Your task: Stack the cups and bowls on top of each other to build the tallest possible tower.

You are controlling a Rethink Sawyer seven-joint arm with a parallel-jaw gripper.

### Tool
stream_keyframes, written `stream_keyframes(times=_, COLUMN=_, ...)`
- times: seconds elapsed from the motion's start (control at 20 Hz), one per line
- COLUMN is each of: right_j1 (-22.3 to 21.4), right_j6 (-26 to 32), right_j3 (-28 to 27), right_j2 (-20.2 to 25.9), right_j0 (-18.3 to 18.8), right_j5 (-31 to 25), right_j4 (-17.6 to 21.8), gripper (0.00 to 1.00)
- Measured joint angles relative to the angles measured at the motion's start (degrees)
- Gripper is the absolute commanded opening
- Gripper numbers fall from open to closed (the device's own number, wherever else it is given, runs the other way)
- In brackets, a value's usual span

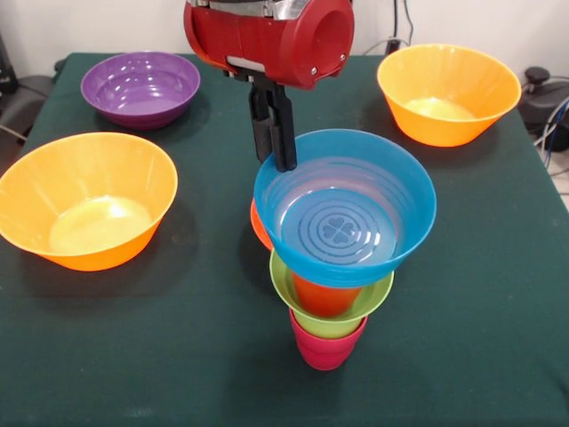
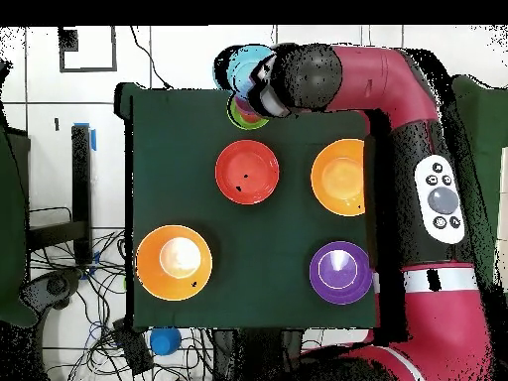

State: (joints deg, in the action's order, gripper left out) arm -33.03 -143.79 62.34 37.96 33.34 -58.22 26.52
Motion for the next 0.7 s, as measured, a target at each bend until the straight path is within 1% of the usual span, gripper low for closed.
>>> stream_keyframes(times=0.7, right_j1=0.05, right_j6=0.0, right_j3=1.24, right_j2=-1.11, right_j0=0.0, right_j5=0.14, right_j4=0.3, gripper=0.0)
